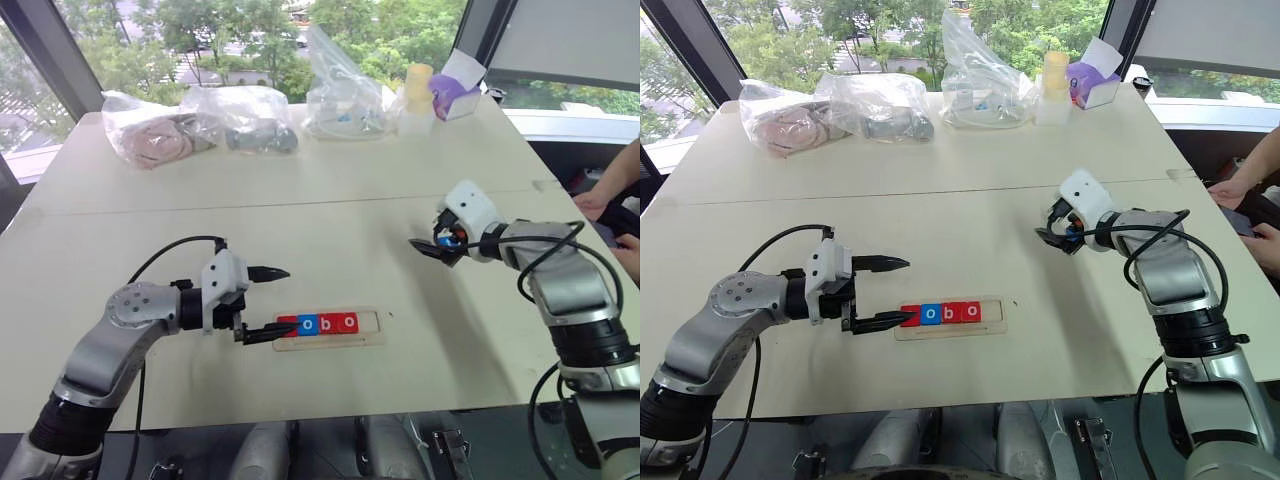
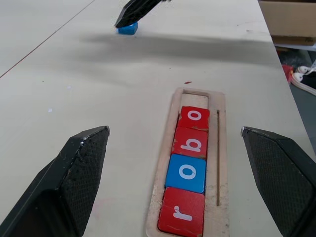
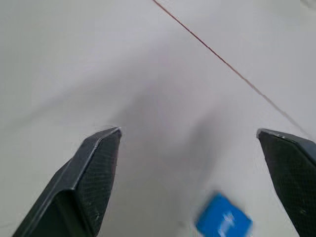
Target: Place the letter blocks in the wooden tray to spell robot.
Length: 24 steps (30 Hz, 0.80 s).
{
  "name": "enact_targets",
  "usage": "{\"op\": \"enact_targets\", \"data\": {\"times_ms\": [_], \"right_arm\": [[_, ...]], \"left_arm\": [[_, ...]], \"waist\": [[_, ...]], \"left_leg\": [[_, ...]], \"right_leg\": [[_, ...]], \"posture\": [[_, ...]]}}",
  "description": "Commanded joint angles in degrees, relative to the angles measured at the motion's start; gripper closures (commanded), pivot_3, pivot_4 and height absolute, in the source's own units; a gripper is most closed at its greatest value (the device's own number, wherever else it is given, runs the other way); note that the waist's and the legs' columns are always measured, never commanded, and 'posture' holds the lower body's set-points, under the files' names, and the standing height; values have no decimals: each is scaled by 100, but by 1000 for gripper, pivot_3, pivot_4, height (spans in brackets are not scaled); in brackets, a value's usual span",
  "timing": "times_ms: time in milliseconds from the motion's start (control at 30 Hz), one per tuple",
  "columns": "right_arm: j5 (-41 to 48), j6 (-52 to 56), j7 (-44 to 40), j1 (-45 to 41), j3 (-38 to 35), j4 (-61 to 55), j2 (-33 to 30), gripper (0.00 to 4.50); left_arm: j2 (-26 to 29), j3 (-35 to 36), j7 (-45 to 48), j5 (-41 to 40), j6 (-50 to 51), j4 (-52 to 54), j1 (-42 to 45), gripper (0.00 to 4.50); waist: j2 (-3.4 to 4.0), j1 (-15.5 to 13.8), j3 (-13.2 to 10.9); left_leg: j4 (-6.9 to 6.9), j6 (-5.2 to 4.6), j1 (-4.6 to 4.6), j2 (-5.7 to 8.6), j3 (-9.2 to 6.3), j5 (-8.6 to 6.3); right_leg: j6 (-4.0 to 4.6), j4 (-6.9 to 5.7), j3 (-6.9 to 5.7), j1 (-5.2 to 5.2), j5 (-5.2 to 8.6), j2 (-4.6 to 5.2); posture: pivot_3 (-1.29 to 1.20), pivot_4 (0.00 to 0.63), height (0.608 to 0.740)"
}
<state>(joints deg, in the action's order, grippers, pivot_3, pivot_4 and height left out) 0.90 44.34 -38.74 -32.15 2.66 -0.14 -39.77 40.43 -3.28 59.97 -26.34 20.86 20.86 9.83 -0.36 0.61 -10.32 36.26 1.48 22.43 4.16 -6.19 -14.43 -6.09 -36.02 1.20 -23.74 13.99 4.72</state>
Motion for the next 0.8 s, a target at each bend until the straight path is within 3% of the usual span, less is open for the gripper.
{"op": "enact_targets", "data": {"times_ms": [33,333,633,700,800], "right_arm": [[72,820,837,-222,-730,-73,383,36],[473,1925,1293,-232,-1123,4,881,36],[685,2162,1584,-149,-1133,66,1116,36],[691,2121,1662,-173,-1113,143,1145,572],[695,2024,1759,-206,-1078,248,1166,1877]], "left_arm": [[-23,16,38,15,-138,18,75,0],[-76,-10,102,73,-180,-82,186,0],[-80,25,58,72,-153,-40,157,0],[-90,21,44,72,-149,-44,165,0],[-108,11,38,81,-149,-55,177,0]], "waist": [[1,1,0],[3,13,1],[3,25,2],[3,32,2],[3,28,2]], "left_leg": [[0,0,1,0,0,0],[-1,0,0,0,3,1],[-1,-1,-1,0,4,1],[-1,-1,-2,0,4,1],[0,-1,-3,0,4,1]], "right_leg": [[0,-1,1,-1,0,-1],[1,-4,2,-2,-2,-7],[0,-7,2,-2,-2,-8],[0,-8,2,-2,-2,-10],[0,-9,2,-2,-2,-10]], "posture": [[0,150,740],[0,150,740],[0,150,740],[0,150,740],[0,150,740]]}}
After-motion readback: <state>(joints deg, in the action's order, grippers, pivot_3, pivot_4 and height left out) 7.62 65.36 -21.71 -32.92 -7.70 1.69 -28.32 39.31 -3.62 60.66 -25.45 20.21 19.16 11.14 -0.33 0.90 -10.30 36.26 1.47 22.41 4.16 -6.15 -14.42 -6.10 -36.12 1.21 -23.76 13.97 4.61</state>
